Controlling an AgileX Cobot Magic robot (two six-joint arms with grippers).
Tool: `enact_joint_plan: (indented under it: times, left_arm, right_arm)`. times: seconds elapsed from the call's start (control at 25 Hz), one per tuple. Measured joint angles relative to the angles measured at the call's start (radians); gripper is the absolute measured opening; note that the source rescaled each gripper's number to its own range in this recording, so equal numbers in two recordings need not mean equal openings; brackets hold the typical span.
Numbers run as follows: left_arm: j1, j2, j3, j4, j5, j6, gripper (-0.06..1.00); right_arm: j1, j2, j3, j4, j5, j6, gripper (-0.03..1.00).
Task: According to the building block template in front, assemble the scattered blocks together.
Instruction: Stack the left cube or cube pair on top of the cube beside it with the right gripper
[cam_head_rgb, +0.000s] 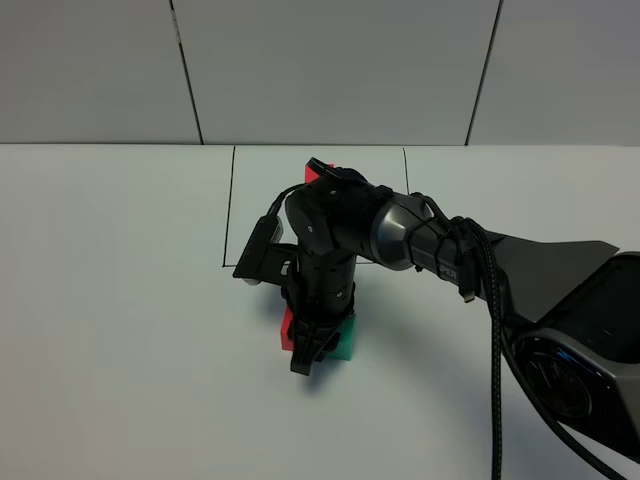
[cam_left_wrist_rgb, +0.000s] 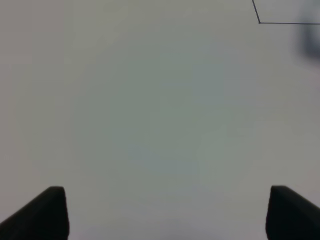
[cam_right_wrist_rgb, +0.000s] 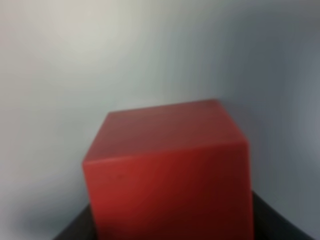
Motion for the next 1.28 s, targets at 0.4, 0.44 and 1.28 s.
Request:
enact_joint_plan:
  times: [0.4,0.44,1.28]
  left_arm:
    - [0.000,0.000,0.000,0.000,0.000,0.000,0.79]
    - [0.000,0.000,0.000,0.000,0.000,0.000,0.79]
    - [0.000,0.000,0.000,0.000,0.000,0.000,0.79]
  right_arm:
    - [0.000,0.000,-0.003,0.001,-0.006,0.189,0.04]
    - [0.000,0.000,-0.003,-0.007,-0.006,0.229,0.04]
    - [-0.084,-0.068,-0.003,0.147,0.003,0.824,0.04]
